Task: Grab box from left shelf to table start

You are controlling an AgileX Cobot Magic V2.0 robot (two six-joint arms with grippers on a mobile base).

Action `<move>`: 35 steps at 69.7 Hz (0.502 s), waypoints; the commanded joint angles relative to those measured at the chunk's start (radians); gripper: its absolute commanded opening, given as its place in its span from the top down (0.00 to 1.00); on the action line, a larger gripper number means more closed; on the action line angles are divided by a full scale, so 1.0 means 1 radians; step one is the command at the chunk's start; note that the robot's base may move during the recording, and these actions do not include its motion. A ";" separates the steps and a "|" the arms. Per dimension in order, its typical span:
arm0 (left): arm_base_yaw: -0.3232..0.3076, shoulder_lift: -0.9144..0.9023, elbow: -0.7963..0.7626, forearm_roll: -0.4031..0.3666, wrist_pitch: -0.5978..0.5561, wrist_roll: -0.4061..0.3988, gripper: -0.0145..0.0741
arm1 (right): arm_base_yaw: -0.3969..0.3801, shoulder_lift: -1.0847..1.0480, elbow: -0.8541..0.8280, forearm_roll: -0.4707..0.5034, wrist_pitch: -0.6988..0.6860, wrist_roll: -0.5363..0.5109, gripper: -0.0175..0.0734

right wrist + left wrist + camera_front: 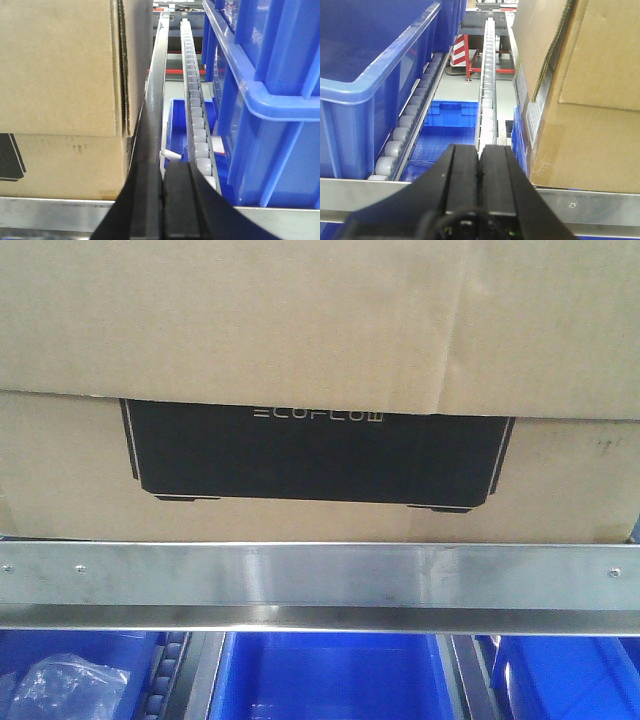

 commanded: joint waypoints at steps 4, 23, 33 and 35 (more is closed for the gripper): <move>-0.007 -0.014 -0.003 0.000 -0.093 0.000 0.94 | -0.006 -0.013 -0.016 0.002 -0.090 0.001 0.75; -0.007 -0.014 -0.003 0.000 -0.093 0.000 0.94 | -0.006 -0.013 -0.016 0.002 -0.090 0.001 0.75; -0.007 -0.014 -0.005 0.000 -0.099 0.000 0.94 | -0.006 -0.013 -0.016 0.002 -0.090 0.001 0.75; -0.007 -0.014 -0.005 0.000 -0.100 0.000 0.94 | -0.006 -0.013 -0.016 0.002 -0.090 0.001 0.75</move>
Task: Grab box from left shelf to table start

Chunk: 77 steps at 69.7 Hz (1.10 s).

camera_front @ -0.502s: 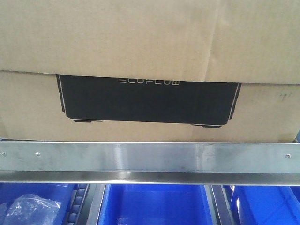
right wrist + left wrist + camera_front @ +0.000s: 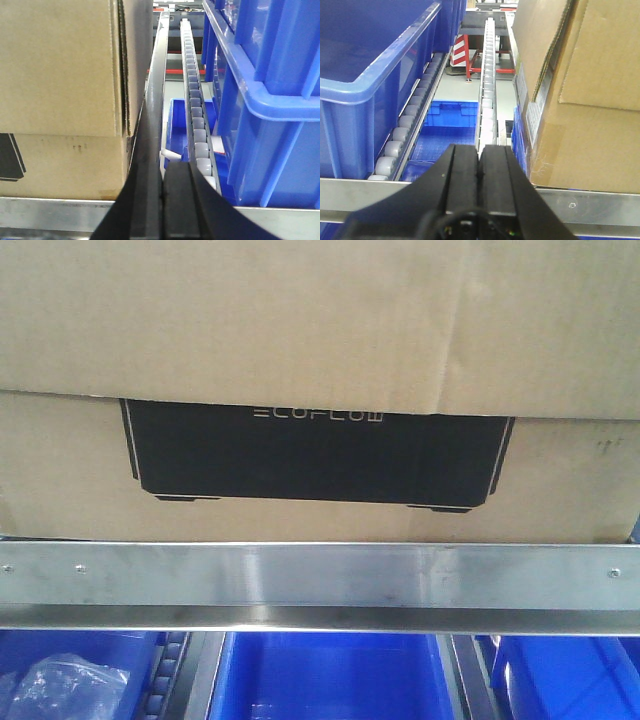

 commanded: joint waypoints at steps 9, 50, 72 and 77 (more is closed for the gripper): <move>-0.007 -0.014 -0.005 0.000 -0.104 0.000 0.94 | -0.006 -0.013 -0.016 0.002 -0.094 0.001 0.75; -0.007 0.105 -0.394 -0.025 -0.077 0.000 0.85 | -0.006 -0.013 -0.016 0.002 -0.093 0.001 0.75; -0.007 0.415 -0.755 -0.046 0.211 0.000 0.35 | -0.006 -0.013 -0.016 0.002 -0.092 0.001 0.75; -0.007 0.494 -0.834 -0.094 0.312 0.000 0.35 | -0.006 -0.013 -0.016 0.002 -0.092 0.001 0.75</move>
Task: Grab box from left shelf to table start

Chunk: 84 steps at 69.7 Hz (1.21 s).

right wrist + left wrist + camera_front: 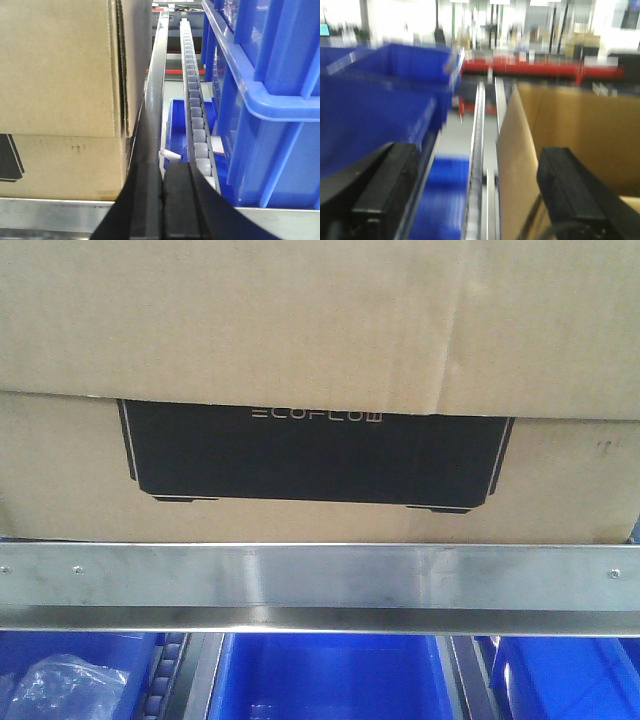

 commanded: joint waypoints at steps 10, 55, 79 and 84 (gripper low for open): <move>-0.007 0.269 -0.294 -0.167 0.254 0.039 0.35 | -0.006 -0.013 -0.016 0.002 -0.092 0.001 0.75; -0.007 0.853 -0.788 -0.374 0.503 0.207 0.35 | -0.006 -0.013 -0.016 0.002 -0.092 0.001 0.75; -0.007 0.979 -0.889 -0.368 0.518 0.215 0.35 | -0.006 -0.013 -0.016 0.002 -0.092 0.001 0.75; -0.007 1.009 -0.911 -0.361 0.523 0.215 0.35 | -0.006 -0.013 -0.016 0.002 -0.092 0.001 0.75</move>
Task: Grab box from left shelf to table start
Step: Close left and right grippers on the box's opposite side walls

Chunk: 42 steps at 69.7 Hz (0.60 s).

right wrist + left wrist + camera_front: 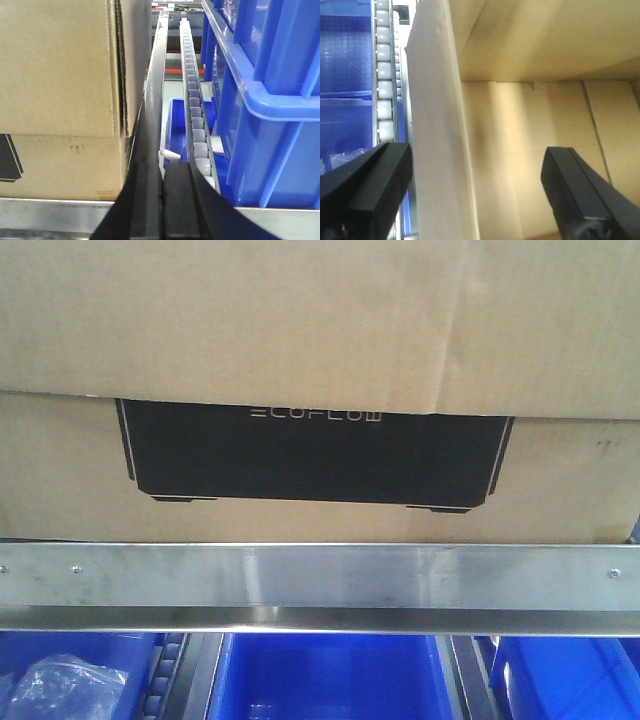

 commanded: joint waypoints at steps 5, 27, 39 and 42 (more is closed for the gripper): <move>-0.007 0.020 -0.074 0.001 -0.037 0.001 0.35 | -0.006 -0.013 -0.016 0.002 -0.092 0.001 0.75; -0.091 0.100 -0.142 0.140 -0.027 -0.029 0.35 | -0.006 -0.013 -0.016 0.002 -0.092 0.001 0.75; -0.115 0.127 -0.144 0.269 -0.027 -0.175 0.35 | -0.006 -0.013 -0.016 0.002 -0.092 0.001 0.75; -0.115 0.134 -0.144 0.274 -0.027 -0.187 0.35 | -0.006 -0.013 -0.016 0.002 -0.092 0.001 0.75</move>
